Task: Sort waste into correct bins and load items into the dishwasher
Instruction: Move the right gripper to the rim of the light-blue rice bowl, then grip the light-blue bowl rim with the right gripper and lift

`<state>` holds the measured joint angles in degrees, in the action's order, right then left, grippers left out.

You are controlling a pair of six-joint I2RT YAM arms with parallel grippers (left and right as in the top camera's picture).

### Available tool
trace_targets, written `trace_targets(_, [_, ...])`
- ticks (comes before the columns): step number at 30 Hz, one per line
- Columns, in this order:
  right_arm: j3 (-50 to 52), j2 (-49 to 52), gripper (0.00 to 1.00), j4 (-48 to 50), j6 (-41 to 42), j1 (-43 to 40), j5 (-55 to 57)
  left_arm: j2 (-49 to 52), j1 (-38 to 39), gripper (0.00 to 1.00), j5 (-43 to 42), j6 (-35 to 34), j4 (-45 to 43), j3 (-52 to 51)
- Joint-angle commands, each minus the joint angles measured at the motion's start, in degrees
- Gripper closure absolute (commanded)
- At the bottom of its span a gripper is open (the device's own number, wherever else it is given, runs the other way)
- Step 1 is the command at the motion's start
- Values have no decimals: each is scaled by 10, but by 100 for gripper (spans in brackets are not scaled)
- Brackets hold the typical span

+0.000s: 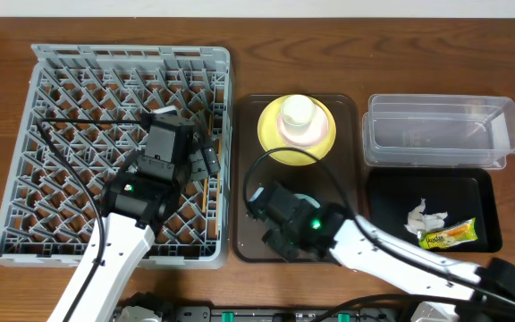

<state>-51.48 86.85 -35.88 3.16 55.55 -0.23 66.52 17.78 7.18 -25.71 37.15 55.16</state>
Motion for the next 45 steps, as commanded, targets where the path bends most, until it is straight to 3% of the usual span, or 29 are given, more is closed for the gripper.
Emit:
trace_targets(1, [-4,23,56,5,4,15,57,-3,-2,6,-2,-1,2,8])
trace_targets(5, [-4,25,70,3,37,15,56,-3,-2,7,-2,-1,2,8])
trace_targets(10, [-3,25,67,0,52,15,8,-3,-2,7,-2,-1,2,8])
trace_targets(16, [-3,25,67,-21,51,15,87,-3,-2,7,-2,-1,2,8])
trace_targets(21, [-3,25,59,-27,52,15,28,-3,-2,7,-2,-1,2,8])
trace_targets(25, [-3,25,44,-42,51,15,-3,-3,-2,7,-2,-1,2,8])
trace_targets(27, [-3,25,43,-59,51,15,-3,-3,-2,7,-2,-1,2,8])
trace_targets(36, [-3,25,74,-82,49,15,0,-3,-2,6,-2,-1,2,8])
trace_targets(42, [-3,25,79,-81,23,15,2,-3,-2,7,-2,-1,2,8])
trace_targets(45, [-3,25,76,-80,23,15,4,-3,-2,7,-2,-1,2,8])
